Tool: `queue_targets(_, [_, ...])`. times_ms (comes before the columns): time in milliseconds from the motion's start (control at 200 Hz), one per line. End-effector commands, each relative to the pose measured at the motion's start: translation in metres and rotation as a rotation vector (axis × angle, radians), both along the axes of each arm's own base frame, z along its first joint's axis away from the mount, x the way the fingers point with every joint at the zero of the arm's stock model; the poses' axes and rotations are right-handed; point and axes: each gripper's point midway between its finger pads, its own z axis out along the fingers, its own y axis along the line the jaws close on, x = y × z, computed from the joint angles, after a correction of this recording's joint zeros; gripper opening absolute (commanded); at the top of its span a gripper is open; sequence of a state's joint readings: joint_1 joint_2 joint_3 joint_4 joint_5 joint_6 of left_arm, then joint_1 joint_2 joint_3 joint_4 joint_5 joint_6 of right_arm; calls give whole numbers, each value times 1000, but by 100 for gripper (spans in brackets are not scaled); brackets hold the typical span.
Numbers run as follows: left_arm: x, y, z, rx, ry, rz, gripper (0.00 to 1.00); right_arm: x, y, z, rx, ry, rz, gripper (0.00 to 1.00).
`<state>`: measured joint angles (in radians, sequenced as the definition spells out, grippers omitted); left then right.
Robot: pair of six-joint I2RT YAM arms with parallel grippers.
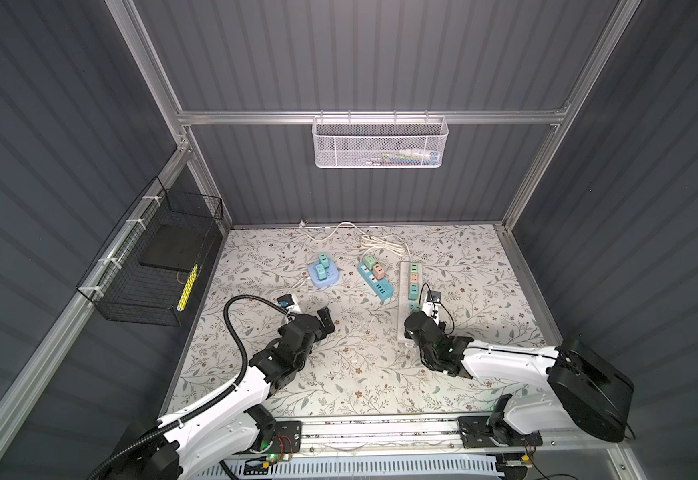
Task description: Insert the plug
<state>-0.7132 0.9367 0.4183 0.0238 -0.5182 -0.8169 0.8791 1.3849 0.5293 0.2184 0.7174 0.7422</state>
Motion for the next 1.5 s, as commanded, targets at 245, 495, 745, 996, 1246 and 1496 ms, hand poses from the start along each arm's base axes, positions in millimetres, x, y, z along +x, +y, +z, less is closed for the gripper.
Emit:
queue_targets(245, [-3, 3, 5, -31, -20, 3, 100, -5, 0, -13, -25, 32, -27, 18])
queue_targets(495, [-4, 4, 6, -35, -24, 2, 100, -3, 8, -15, -12, 38, -23, 18])
queue_targets(745, [-4, 4, 6, -43, -28, 3, 100, -8, -3, -20, -93, 45, -45, 18])
queue_targets(996, [-4, 2, 6, -49, -26, -3, 100, -6, -4, -20, -124, 61, -28, 18])
queue_targets(1246, [-3, 2, 8, -48, -27, -2, 100, -2, 3, -17, -203, 82, 13, 18])
queue_targets(1496, [-2, 0, 7, -53, -25, -5, 100, -1, 4, -22, -233, 78, 25, 18])
